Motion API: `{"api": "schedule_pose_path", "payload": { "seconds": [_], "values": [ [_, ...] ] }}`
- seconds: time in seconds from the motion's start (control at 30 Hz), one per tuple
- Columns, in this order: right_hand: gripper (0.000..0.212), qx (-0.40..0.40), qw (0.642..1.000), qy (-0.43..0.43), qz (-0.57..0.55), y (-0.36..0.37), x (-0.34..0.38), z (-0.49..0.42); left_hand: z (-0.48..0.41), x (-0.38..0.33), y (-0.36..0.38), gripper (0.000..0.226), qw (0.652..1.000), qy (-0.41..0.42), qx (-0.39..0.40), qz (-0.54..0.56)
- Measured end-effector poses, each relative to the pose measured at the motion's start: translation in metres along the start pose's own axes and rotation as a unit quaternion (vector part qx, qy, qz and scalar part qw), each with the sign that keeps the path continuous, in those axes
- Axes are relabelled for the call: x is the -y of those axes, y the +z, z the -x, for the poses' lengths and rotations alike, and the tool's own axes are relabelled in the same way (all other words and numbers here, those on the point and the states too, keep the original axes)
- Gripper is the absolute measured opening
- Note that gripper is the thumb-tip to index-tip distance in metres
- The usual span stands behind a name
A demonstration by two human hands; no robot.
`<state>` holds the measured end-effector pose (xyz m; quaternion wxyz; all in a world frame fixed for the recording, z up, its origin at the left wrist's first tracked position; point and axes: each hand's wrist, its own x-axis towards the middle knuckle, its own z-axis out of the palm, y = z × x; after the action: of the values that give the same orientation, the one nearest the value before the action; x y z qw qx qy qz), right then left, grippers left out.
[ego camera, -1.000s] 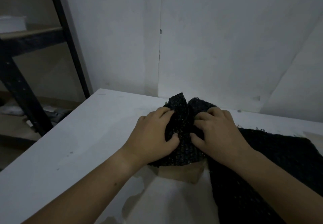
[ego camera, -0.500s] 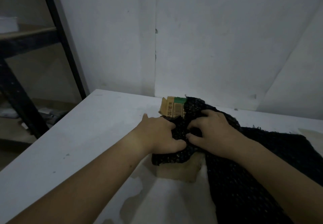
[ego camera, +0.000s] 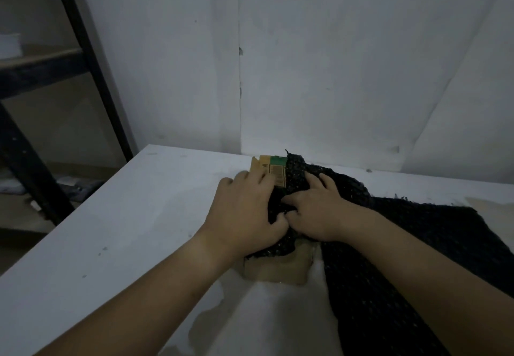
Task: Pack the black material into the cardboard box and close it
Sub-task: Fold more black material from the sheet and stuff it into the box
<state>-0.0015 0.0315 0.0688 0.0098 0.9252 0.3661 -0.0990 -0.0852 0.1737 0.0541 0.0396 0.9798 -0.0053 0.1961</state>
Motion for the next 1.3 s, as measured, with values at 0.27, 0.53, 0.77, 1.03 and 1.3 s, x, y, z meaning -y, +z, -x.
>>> {"api": "schedule_pose_path", "payload": {
  "seconds": [0.27, 0.53, 0.77, 1.03, 1.3],
  "values": [
    [0.048, -0.336, 0.93, -0.013, -0.146, 0.0, -0.038, 0.018, 0.012, -0.004, 0.008, 0.054, 0.997, -0.049, -0.022, 0.063],
    [0.025, -0.237, 0.969, -0.033, 0.056, -0.005, -0.022, 0.018, 0.0, 0.0, -0.003, 0.052, 0.991, -0.019, 0.129, 0.006],
    [0.04, 0.017, 0.996, 0.03, 0.081, -0.014, -0.008, -0.007, -0.029, 0.001, -0.006, 0.046, 0.97, -0.026, 0.237, -0.044],
    [0.04, -0.04, 0.999, -0.025, -0.004, -0.014, -0.014, 0.005, -0.026, 0.002, 0.003, 0.048, 0.974, -0.036, 0.221, -0.02],
    [0.042, -0.124, 0.992, -0.001, -0.014, -0.026, -0.036, 0.071, -0.023, 0.005, 0.005, 0.045, 0.976, -0.03, 0.213, -0.002]
  ]
}}
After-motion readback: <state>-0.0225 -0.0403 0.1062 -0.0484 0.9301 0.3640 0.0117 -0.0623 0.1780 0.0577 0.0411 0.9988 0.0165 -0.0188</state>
